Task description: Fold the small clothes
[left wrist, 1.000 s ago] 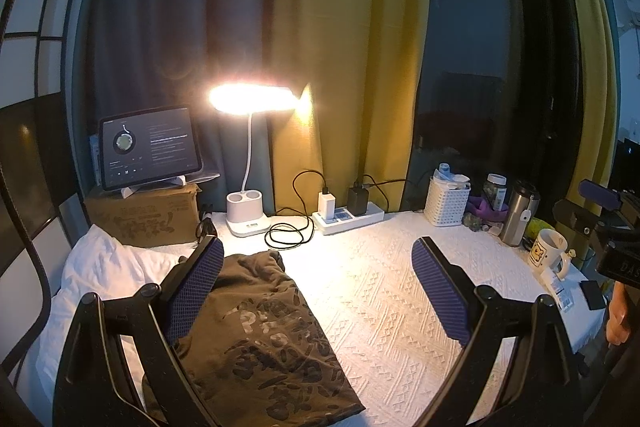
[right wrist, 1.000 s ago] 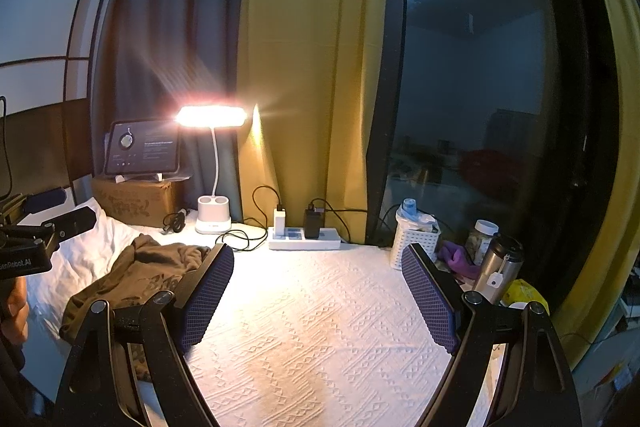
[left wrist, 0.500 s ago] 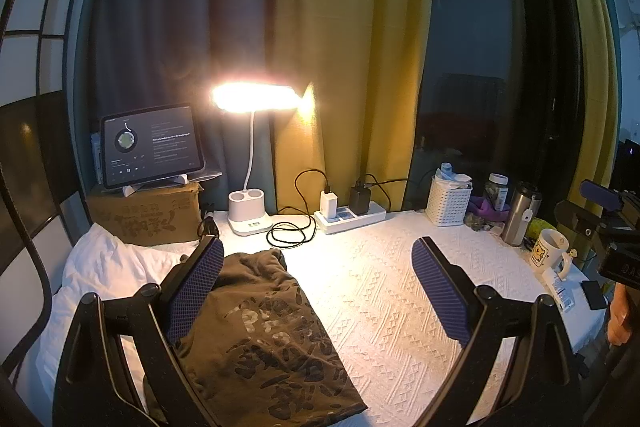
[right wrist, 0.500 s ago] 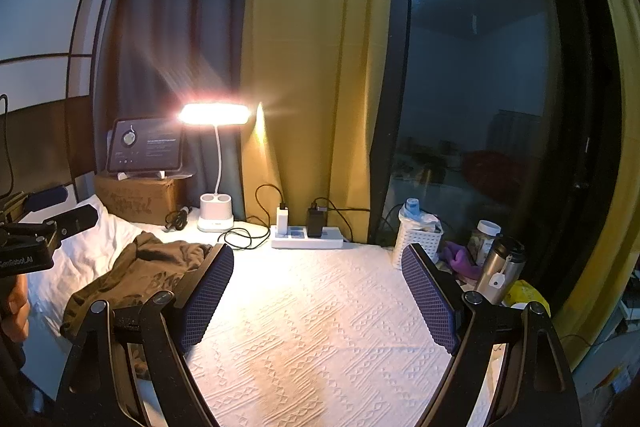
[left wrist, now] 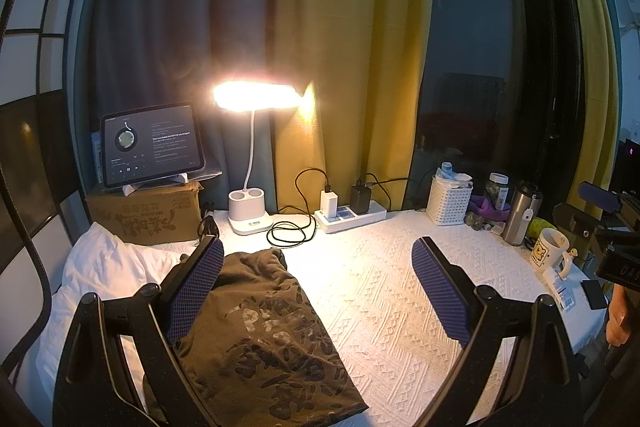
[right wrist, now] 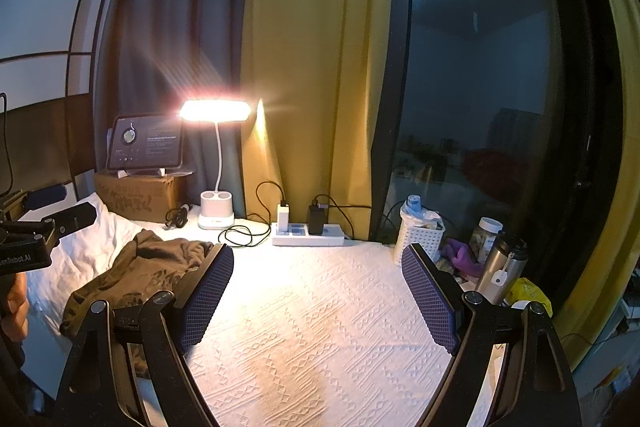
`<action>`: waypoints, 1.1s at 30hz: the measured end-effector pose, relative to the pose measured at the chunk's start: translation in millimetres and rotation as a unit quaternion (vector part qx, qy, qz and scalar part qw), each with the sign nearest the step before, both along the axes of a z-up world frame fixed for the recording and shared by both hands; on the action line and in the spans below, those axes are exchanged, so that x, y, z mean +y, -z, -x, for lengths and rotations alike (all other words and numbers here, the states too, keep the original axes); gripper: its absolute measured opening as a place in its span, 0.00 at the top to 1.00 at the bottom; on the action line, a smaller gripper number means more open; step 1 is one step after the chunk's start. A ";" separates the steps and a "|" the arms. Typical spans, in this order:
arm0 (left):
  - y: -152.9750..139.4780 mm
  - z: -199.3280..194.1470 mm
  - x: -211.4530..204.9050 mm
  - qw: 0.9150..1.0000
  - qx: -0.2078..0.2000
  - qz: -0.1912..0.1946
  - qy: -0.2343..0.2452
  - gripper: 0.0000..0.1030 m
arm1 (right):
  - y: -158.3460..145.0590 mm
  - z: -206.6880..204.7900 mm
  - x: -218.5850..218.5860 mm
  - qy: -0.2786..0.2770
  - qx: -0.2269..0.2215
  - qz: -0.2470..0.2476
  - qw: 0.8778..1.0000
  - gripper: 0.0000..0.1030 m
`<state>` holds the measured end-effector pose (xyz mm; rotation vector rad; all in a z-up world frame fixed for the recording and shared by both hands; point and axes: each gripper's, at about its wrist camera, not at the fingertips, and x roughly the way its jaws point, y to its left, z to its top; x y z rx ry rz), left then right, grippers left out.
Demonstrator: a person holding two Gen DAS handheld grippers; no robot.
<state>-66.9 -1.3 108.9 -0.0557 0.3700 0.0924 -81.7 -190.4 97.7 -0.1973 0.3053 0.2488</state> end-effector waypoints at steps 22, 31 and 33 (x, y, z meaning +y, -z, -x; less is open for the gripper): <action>3.1 2.1 0.6 1.000 0.001 -0.001 -0.004 0.08 | 3.8 -1.9 -0.4 -0.003 0.005 0.002 1.000 0.15; 3.4 2.7 1.4 1.000 0.000 0.000 -0.003 0.08 | 3.6 -2.4 -0.5 -0.003 0.005 0.001 1.000 0.15; 3.7 2.2 -0.1 1.000 0.000 -0.001 -0.004 0.08 | 5.2 -1.8 -0.3 -0.003 0.006 0.003 1.000 0.15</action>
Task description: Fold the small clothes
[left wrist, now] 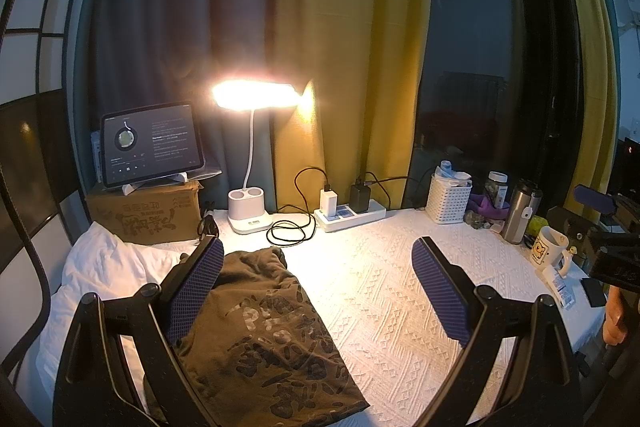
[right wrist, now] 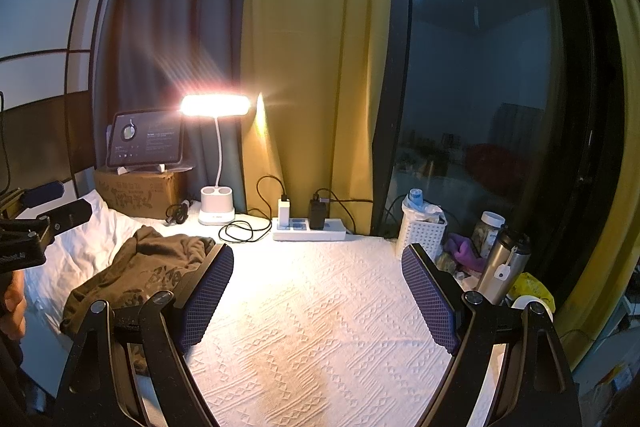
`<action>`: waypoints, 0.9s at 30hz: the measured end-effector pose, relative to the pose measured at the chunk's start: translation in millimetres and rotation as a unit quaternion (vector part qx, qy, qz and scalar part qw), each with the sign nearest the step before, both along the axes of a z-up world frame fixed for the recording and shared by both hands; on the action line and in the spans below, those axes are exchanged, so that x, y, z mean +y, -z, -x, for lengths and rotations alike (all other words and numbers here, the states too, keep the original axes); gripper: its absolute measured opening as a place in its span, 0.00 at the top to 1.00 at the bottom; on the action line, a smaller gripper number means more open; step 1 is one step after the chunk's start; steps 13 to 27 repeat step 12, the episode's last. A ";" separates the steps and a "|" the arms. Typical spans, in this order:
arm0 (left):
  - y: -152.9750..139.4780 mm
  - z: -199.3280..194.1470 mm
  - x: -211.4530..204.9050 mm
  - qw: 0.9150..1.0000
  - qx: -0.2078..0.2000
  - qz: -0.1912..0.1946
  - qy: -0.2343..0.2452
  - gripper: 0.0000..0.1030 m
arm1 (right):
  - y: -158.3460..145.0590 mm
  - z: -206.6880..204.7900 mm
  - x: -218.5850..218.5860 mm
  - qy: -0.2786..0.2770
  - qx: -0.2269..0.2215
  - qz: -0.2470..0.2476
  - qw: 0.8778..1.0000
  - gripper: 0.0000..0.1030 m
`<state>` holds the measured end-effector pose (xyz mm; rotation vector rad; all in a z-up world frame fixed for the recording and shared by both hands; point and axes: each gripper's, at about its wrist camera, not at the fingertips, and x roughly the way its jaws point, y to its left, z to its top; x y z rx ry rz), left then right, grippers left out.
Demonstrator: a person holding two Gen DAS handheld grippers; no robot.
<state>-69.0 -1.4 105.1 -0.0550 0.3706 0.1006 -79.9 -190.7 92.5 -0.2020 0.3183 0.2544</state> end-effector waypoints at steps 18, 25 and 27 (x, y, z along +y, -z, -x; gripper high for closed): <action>0.5 0.0 -0.4 1.000 0.000 0.001 0.000 0.08 | 4.0 -1.9 0.6 0.001 0.004 -0.001 1.000 0.15; 0.5 0.0 -0.4 1.000 0.000 0.001 0.000 0.08 | 4.0 -1.9 0.6 0.001 0.004 -0.001 1.000 0.15; 0.5 0.0 -0.4 1.000 0.000 0.001 0.000 0.08 | 4.0 -1.9 0.6 0.001 0.004 -0.001 1.000 0.15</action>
